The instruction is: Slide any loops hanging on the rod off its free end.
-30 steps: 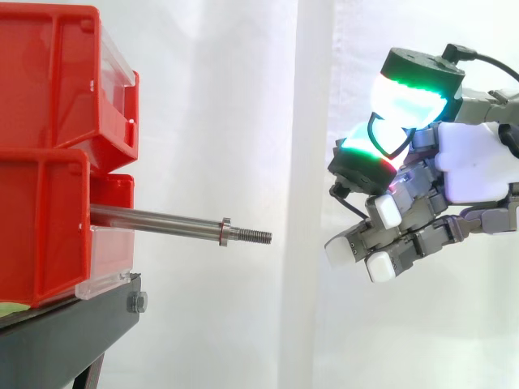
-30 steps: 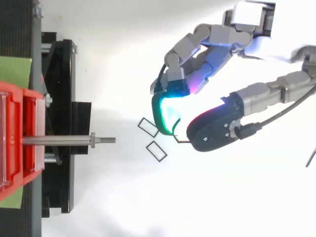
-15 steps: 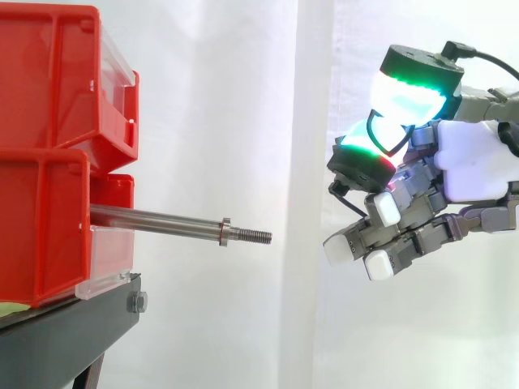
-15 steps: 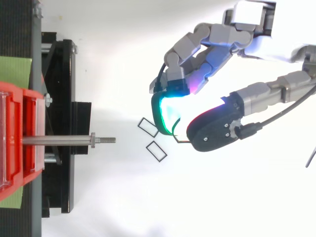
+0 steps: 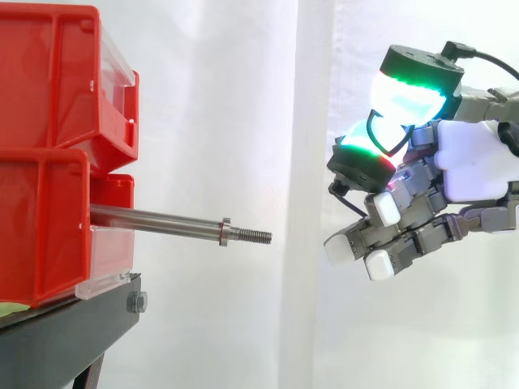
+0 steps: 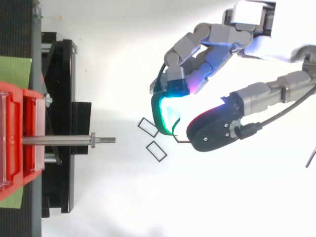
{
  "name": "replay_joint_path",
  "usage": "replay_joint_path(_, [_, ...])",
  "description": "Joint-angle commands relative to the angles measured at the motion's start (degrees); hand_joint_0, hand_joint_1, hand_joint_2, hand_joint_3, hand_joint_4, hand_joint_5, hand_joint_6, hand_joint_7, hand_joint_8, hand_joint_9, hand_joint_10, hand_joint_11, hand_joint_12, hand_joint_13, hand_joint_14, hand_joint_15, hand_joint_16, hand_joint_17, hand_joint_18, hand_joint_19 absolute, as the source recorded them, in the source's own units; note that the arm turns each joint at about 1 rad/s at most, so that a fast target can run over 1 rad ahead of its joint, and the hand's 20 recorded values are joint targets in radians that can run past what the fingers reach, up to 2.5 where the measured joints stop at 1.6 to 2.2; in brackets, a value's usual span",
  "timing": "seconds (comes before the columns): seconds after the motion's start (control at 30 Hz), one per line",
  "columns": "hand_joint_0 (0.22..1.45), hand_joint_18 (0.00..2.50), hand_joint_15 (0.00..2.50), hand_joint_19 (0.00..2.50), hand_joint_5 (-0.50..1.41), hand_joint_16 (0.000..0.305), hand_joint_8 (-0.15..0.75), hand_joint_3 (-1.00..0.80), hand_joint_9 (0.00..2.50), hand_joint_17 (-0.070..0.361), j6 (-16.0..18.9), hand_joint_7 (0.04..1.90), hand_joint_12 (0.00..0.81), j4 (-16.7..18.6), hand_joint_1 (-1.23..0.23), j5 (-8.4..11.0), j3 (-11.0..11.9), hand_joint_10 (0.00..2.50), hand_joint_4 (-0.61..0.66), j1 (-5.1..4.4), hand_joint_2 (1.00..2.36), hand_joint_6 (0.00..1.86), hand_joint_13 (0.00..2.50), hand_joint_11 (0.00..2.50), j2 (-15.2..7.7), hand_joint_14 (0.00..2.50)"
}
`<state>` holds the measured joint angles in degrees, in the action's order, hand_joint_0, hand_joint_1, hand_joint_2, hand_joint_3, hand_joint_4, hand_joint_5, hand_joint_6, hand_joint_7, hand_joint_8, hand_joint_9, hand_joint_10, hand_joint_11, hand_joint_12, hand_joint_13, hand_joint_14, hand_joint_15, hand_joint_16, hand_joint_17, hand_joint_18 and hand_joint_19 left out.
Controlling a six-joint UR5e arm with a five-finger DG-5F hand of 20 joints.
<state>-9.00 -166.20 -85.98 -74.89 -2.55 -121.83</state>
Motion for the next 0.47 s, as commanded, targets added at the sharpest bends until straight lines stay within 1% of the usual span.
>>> replay_joint_path(0.0, [0.57, 0.62, 0.24, 0.3, -0.11, 0.061, 0.282, -0.04, 0.91, 0.137, 0.0, 1.01, 0.399, 0.0, -0.77, -0.06, 0.0, 0.02, 0.0, 0.0, 1.01, 0.92, 0.59, 0.5, 0.0, 0.01])
replay_joint_path(0.43, [0.57, 0.62, 0.25, 0.32, -0.11, 0.061, 0.284, -0.03, 0.92, 0.137, 0.0, 1.03, 0.401, 0.0, -0.77, 0.03, 0.0, 0.02, 0.0, 0.0, 1.01, 0.92, 0.59, 0.5, 0.0, 0.01])
